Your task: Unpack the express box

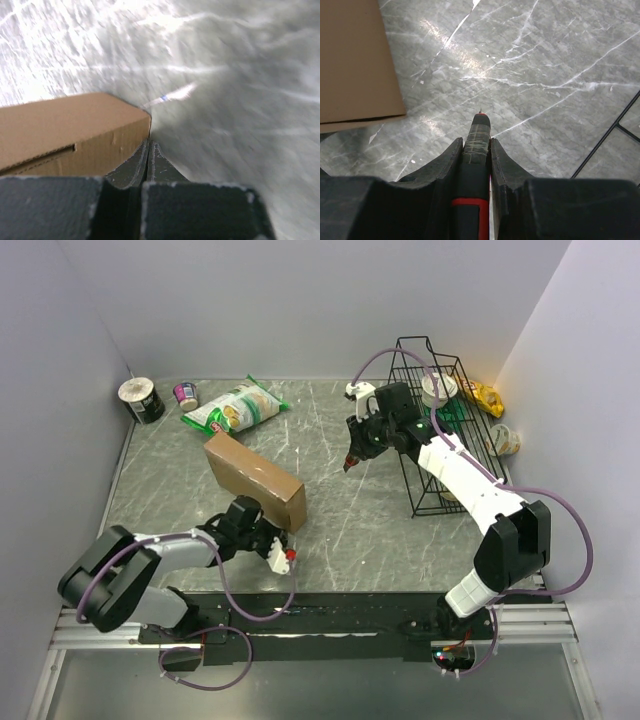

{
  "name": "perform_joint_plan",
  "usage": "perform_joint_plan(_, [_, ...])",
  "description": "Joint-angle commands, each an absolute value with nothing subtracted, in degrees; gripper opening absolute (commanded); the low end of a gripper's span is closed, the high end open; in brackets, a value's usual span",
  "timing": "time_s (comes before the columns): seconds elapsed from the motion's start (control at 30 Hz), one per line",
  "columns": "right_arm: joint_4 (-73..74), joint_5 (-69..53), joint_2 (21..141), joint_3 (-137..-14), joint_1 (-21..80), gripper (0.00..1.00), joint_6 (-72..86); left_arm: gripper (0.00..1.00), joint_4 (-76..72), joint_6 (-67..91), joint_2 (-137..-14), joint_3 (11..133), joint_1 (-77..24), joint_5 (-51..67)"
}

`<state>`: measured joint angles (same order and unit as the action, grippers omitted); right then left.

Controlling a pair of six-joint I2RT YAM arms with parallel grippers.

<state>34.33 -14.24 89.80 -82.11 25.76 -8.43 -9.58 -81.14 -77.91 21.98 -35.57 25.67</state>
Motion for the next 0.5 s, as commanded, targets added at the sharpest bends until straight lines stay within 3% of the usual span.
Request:
perform_joint_plan(0.0, [32.3,-14.4,88.0,-82.1,26.1,0.0,-8.0,0.02,-7.6,-77.4,-83.8,23.6,-37.2,22.4])
perform_joint_plan(0.47, [31.8,-15.6,89.7,-82.6,26.1,0.0,-6.9,0.07,-11.3,-75.4,-92.4,28.3,-38.1,15.6])
